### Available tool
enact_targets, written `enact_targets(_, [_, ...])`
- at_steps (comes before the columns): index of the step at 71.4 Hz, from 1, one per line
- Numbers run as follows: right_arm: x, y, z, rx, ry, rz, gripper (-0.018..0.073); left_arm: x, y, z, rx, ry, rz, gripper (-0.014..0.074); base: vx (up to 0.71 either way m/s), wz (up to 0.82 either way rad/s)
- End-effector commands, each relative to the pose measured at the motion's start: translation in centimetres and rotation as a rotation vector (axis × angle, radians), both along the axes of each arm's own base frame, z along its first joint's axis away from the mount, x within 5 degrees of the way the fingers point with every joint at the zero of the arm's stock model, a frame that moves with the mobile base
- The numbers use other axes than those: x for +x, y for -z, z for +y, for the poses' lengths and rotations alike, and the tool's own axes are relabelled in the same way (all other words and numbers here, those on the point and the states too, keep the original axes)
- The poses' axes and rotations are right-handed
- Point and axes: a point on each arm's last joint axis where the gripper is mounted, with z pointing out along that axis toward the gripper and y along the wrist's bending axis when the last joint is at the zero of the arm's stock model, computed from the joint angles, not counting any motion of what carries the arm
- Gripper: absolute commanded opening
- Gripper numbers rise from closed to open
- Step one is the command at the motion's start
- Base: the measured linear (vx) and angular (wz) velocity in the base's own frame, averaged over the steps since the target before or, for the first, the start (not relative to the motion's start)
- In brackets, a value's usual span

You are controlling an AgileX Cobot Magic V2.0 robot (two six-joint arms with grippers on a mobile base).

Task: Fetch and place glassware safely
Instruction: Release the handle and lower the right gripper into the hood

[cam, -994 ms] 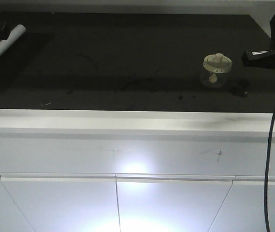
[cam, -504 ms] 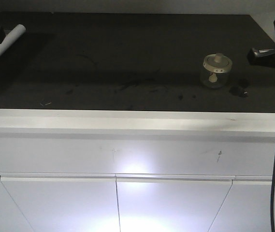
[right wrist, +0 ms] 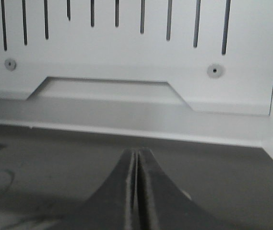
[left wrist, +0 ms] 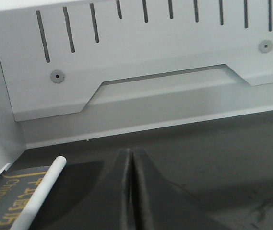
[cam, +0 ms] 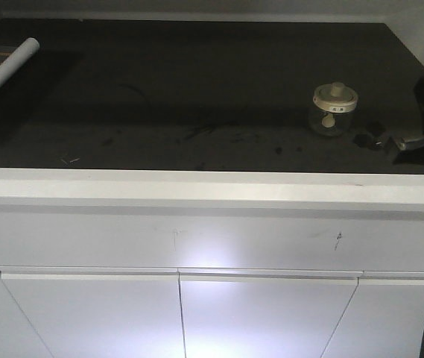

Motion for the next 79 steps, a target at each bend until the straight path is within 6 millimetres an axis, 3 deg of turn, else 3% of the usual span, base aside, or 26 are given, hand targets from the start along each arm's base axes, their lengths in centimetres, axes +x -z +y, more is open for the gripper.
enact_targets(1, [-1.2,-1.1,0.2,-0.016,-0.019,-0.075,-0.0001,-2.1,-0.9,-0.1,-0.047,0.025,-0.103,-0.0007,0.00,0.00])
enact_targets(25, [-2.3,0.5,0.3,-0.060,-0.029,0.007,-0.0001,-6.2,2.8,0.1,-0.037,0.015,-0.025,-0.0007,0.00,0.00])
enact_targets(48, [-2.0,0.8,0.2,-0.050,-0.026,0.020,0.0000,-6.7,3.3,0.2,-0.036,0.011,-0.021,-0.0007,0.00,0.00])
enact_targets(66, [1.1,2.5,0.4,-0.047,-0.035,0.099,0.0036,-6.7,3.3,0.2,-0.036,0.010,-0.019,-0.0007,0.00,0.00])
enact_targets(79, [5.7,2.2,0.6,-0.041,-0.045,0.086,0.0165,-6.7,3.3,0.2,-0.035,0.009,-0.013,-0.0007,0.00,0.00])
